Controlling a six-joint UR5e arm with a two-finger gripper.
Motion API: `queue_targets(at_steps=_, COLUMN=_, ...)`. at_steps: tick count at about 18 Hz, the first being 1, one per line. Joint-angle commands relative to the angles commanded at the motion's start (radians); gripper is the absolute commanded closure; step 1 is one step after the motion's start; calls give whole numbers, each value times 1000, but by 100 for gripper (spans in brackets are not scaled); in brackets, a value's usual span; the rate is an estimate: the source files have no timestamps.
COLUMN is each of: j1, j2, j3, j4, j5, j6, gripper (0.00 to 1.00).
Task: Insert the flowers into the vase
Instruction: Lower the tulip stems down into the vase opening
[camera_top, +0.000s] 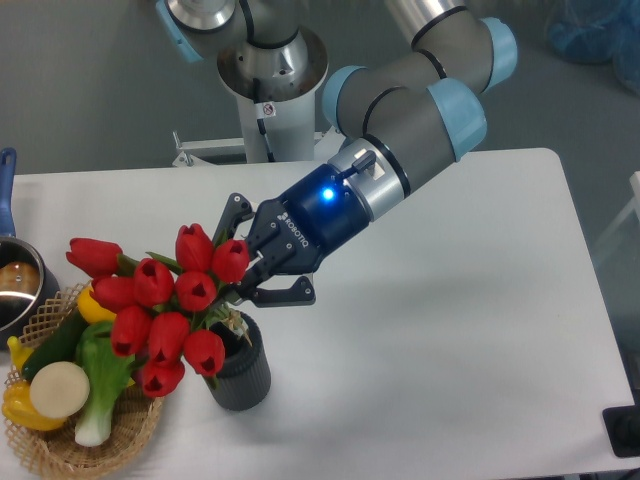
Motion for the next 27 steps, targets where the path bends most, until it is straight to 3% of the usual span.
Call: queue_targets(at_steps=27, j1=-14, j2=-32, j3=-35, j4=5, j5=5, j6=46, gripper=96)
